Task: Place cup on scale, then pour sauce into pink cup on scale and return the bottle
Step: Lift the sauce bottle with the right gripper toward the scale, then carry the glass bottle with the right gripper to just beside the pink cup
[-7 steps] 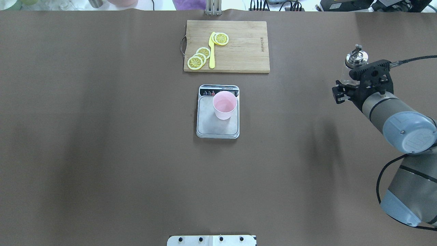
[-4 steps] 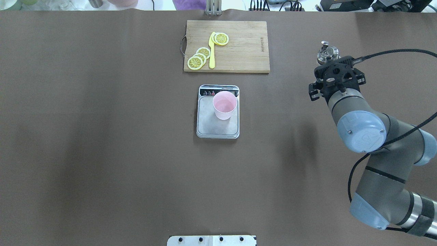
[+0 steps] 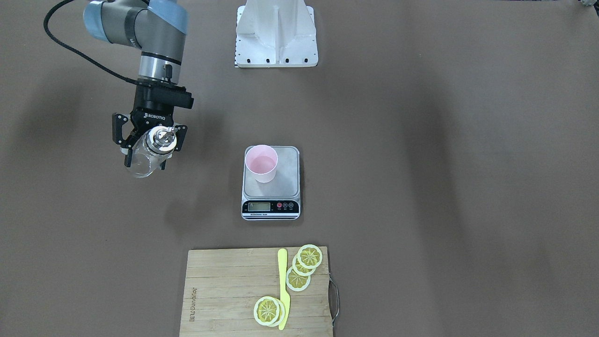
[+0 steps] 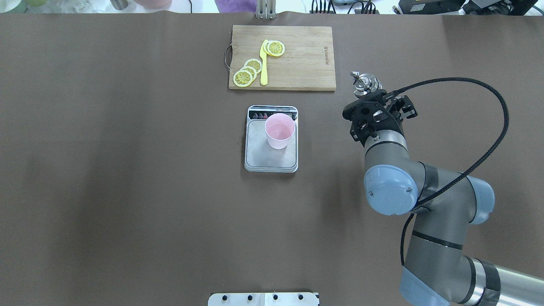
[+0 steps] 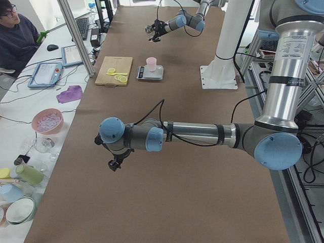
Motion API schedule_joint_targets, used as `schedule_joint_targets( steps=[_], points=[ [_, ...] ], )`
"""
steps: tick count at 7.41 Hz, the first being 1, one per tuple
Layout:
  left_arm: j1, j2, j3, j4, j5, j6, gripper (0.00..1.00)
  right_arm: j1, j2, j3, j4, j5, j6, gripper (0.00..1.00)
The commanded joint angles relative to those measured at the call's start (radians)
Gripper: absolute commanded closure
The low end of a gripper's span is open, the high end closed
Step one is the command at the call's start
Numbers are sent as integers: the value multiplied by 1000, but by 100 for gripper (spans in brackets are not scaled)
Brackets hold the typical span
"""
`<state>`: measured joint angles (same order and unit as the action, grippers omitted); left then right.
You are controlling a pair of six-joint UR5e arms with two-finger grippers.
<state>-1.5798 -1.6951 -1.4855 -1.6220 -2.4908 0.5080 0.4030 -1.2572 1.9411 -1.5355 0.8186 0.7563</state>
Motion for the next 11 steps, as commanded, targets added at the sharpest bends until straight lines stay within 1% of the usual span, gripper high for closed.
schedule_joint_targets(
  steps=[1,2,3,4,5,6,7,8,10,11],
  points=[
    [0,0,-1,-6,0,-38,2,-45,21,-5,-87,-44,0,100],
    [-2,2,-2,-3,15,-54,2,-55,21,-5,-113,-58,0,100],
    [-5,6,-7,-1,39,-124,2,-56,21,-4,-145,-58,0,100],
    [-5,53,-60,-4,84,-284,2,-56,19,-4,-150,-58,0,100],
    [-5,105,-134,-6,104,-387,2,-58,19,-2,-169,-58,-2,100],
    [-6,142,-166,-16,119,-401,2,-59,21,5,-219,-58,-2,100],
    [-5,182,-177,-66,176,-402,2,-62,42,7,-260,-64,-2,100],
    [-3,227,-173,-150,188,-413,2,-70,59,7,-300,-64,-2,100],
    [-5,239,-168,-153,179,-418,2,-79,145,7,-464,-62,0,100],
    [-5,242,-171,-153,176,-454,2,-82,159,6,-509,-59,0,100]
  ],
)
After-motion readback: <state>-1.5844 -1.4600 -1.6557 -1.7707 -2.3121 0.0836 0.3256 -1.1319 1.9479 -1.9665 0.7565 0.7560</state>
